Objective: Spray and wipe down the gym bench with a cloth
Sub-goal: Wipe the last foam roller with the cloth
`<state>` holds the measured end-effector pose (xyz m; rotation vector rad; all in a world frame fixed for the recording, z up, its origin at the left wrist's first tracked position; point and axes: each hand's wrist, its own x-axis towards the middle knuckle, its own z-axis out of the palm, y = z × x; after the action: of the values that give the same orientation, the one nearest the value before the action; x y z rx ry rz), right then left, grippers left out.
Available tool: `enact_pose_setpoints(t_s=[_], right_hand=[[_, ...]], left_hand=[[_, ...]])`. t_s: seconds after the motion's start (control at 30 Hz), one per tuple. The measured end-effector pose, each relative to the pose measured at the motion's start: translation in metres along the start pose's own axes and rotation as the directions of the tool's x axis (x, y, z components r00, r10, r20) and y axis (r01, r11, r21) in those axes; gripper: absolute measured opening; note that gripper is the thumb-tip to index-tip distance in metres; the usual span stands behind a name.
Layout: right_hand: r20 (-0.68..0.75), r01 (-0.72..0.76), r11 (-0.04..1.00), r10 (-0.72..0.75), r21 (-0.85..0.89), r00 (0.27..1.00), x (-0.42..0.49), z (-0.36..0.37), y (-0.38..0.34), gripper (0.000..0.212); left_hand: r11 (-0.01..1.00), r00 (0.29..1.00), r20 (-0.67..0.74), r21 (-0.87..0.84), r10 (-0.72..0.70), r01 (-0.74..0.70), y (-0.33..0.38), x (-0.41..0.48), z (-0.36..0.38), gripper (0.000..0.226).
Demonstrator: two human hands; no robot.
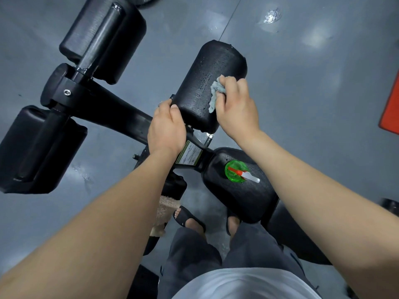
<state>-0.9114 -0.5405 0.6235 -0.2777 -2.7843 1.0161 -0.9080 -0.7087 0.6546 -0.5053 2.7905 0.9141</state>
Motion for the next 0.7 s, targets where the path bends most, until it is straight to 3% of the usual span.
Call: enact_pose_setpoints(t_s=[0.17, 0.27, 0.43, 0.7], right_hand=[[0.037, 0.232, 0.966, -0.229, -0.113, 0.973, -0.011, 0.002, -0.02, 0.032], [0.067, 0.293, 0.947, -0.287, -0.129, 0.956, -0.002, 0.002, -0.03, 0.028], [0.056, 0.19, 0.962, -0.182, -0.196, 0.982, 0.029, -0.004, -0.031, 0.028], [-0.002, 0.04, 0.993, -0.04, -0.112, 0.999, 0.022, -0.006, -0.002, 0.03]], left_hand=[[1.0, 1.0, 0.0, -0.009, 0.008, -0.008, -0.001, 0.001, 0.0, 0.046], [1.0, 1.0, -0.004, 0.005, 0.013, -0.013, -0.001, 0.0, -0.001, 0.046], [1.0, 1.0, -0.001, 0.013, 0.016, -0.016, 0.0, -0.001, -0.001, 0.046], [1.0, 1.0, 0.019, 0.011, 0.002, -0.002, 0.0, -0.002, -0.002, 0.049]])
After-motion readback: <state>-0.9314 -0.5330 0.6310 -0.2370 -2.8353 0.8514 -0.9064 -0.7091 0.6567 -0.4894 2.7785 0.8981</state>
